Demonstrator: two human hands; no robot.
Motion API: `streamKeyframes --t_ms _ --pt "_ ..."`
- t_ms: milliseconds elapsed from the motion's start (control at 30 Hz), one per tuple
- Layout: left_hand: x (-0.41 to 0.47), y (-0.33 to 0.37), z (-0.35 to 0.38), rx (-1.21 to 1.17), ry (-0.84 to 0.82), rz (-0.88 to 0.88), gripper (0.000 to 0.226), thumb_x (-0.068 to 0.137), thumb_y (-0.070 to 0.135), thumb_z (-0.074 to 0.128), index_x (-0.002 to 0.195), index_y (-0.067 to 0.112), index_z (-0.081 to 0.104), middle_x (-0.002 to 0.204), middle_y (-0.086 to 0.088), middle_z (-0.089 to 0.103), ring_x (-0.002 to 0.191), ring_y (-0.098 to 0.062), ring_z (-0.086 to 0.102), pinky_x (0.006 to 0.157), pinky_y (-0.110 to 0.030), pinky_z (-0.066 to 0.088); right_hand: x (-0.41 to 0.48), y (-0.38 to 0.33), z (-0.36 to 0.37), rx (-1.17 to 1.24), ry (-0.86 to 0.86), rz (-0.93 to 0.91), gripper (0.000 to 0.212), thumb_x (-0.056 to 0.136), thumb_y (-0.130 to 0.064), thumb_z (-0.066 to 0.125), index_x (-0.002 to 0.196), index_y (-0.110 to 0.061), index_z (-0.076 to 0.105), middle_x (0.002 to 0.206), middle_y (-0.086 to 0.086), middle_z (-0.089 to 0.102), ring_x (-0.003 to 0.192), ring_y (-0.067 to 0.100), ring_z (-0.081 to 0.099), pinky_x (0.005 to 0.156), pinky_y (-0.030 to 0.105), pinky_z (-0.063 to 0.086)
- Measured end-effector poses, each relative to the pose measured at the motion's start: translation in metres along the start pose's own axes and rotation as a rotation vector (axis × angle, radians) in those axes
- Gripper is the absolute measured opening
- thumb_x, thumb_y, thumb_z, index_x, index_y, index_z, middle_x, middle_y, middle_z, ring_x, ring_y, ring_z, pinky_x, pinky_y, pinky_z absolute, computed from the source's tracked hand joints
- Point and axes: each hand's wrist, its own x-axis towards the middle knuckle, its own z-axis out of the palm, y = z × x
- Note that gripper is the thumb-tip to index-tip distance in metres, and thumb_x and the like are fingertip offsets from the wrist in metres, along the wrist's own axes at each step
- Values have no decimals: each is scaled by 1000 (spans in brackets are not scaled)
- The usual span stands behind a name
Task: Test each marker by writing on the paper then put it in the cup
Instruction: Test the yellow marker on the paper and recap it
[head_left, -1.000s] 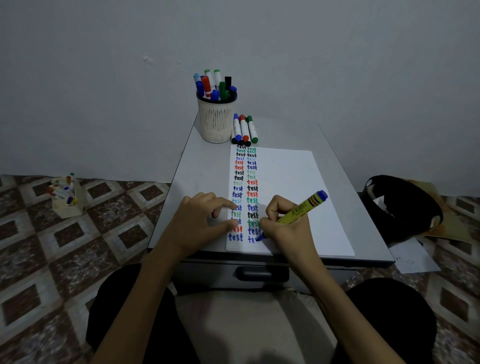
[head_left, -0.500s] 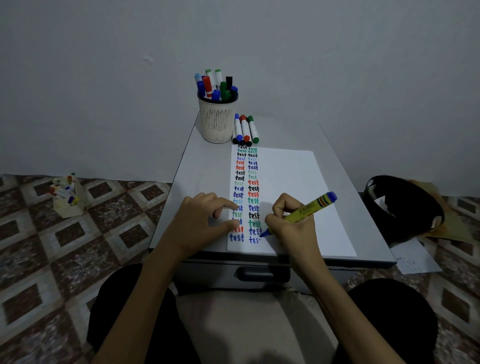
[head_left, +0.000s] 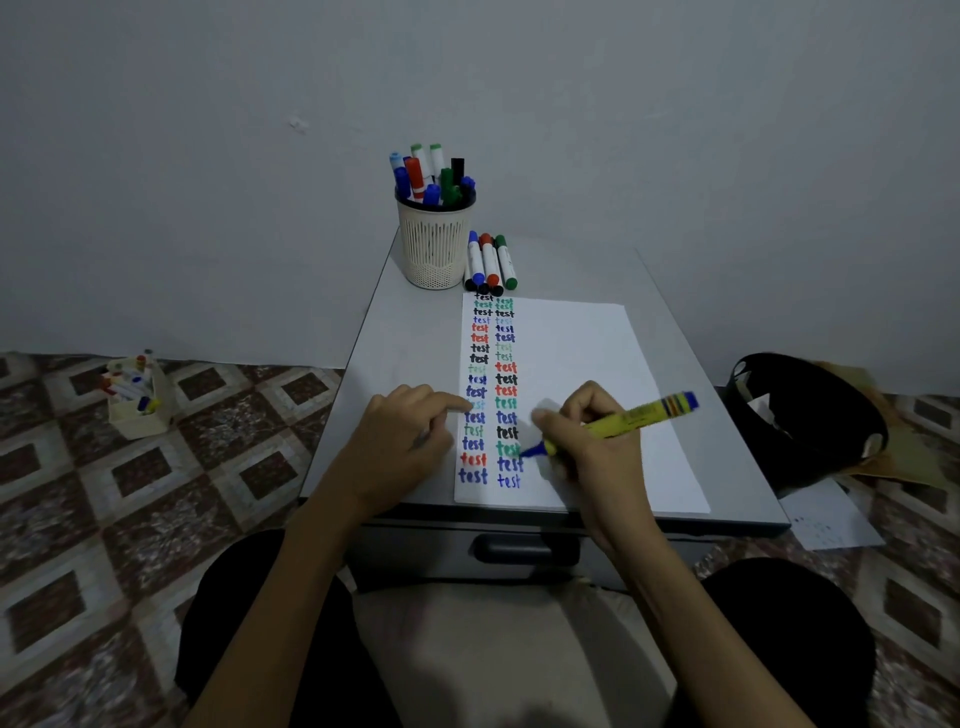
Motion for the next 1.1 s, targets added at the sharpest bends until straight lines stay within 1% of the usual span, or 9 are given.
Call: streamKeyframes --t_ms 100,167,233,333,467,733,867,1000,1100 --pt "0 -3 1 -88 17 -11 43 91 27 24 117 13 55 93 10 51 91 -5 50 78 -32 49 0 -2 -4 151 -3 45 28 80 -2 70 71 -5 44 59 8 48 49 14 42 49 20 40" --pt "1 -3 -1 -131 41 -10 37 94 16 35 129 14 45 109 6 51 101 -2 49 85 -22 48 2 0 -5 234 -31 84 20 78 -1 70 76 -5 51 68 11 56 59 16 52 54 22 46" --pt "1 1 -3 -207 57 -30 48 89 10 51 134 20 39 118 5 49 103 1 51 84 -11 45 5 2 -7 357 -72 118 10 80 4 65 85 -1 58 81 16 65 76 23 65 60 26 54" --pt "0 4 -6 -333 73 -85 50 75 26 66 120 26 45 104 4 60 93 -3 59 77 -15 50 7 3 -8 423 -120 144 17 78 -1 52 92 2 61 88 22 69 83 30 69 59 31 57" --pt "-2 3 -7 -328 42 -83 27 71 45 60 97 38 53 98 19 63 92 -2 60 73 -19 51 6 3 -6 342 -144 120 8 79 7 56 84 1 55 75 22 65 62 27 66 51 29 54" --pt "-3 4 -12 -420 31 -87 17 80 23 67 97 27 64 99 15 66 101 -3 59 73 -13 51 5 4 -5 267 -174 96 22 83 19 52 77 -1 54 69 21 65 58 27 64 54 29 54" --pt "-4 8 -15 -482 29 -45 22 74 26 74 96 30 70 96 8 69 96 -8 64 75 -18 53 5 2 -4 209 -220 107 17 76 14 65 82 0 57 83 22 69 68 30 68 59 31 56" --pt "-5 13 -19 -645 74 -152 24 69 18 70 93 22 69 92 15 71 92 -7 66 70 -16 53 4 -4 -5 305 -289 219 15 78 4 66 92 1 65 100 27 69 85 37 71 70 34 60" --pt "-6 14 -19 -664 102 -186 23 67 17 71 89 13 69 87 6 73 82 -10 69 66 -17 53 4 -6 -5 300 -258 261 15 78 2 66 93 1 67 94 29 70 83 37 71 70 34 60"
